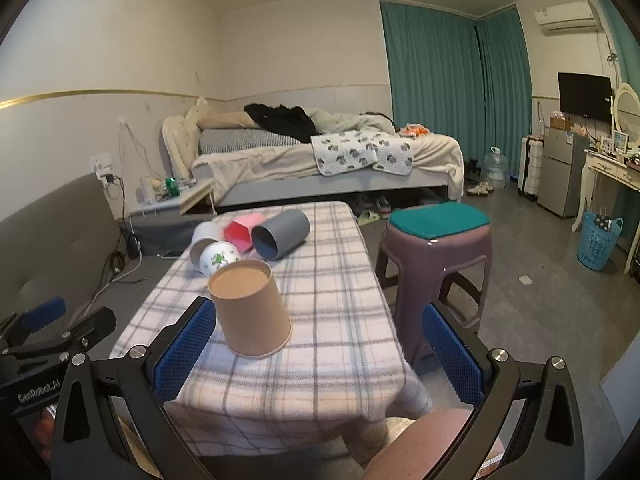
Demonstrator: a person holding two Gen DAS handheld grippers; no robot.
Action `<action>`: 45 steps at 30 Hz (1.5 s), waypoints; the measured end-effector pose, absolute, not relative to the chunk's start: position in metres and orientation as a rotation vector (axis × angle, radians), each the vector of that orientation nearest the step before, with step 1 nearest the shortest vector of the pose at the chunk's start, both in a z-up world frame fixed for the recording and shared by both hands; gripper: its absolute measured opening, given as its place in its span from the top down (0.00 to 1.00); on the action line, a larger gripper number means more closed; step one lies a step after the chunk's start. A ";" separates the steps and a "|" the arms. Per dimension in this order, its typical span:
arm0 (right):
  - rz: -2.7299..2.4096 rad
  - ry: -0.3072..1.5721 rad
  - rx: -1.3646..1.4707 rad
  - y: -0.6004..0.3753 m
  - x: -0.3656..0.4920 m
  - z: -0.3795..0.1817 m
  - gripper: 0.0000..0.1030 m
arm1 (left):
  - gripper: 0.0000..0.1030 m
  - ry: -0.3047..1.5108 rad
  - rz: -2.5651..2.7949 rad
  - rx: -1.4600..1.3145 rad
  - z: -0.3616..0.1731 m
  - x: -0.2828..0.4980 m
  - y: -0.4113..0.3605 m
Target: Flip cup upside down
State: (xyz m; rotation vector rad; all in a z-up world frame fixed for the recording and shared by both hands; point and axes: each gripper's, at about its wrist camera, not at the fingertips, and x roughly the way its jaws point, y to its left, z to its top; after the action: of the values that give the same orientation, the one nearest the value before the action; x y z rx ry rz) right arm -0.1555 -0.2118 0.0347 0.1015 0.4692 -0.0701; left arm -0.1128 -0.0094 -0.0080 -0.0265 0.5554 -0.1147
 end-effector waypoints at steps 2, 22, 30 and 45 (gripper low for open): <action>-0.074 0.470 0.104 -0.213 -0.154 0.034 0.00 | 0.04 0.549 -0.114 -0.023 -0.008 -0.114 -0.009; -0.061 0.476 0.077 -0.203 -0.152 0.028 0.00 | 0.04 0.544 -0.105 -0.035 -0.004 -0.118 -0.012; -0.063 0.483 0.074 -0.204 -0.152 0.026 0.00 | 0.04 0.540 -0.102 -0.032 -0.001 -0.118 -0.011; -0.065 0.491 0.072 -0.204 -0.153 0.026 0.00 | 0.04 0.541 -0.100 -0.031 0.000 -0.116 -0.009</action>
State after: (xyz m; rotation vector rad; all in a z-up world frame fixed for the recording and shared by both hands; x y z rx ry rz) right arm -0.1527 -0.2042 0.0255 0.0717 0.4907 -0.0653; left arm -0.1163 -0.0095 0.0003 -0.0306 0.5407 -0.1003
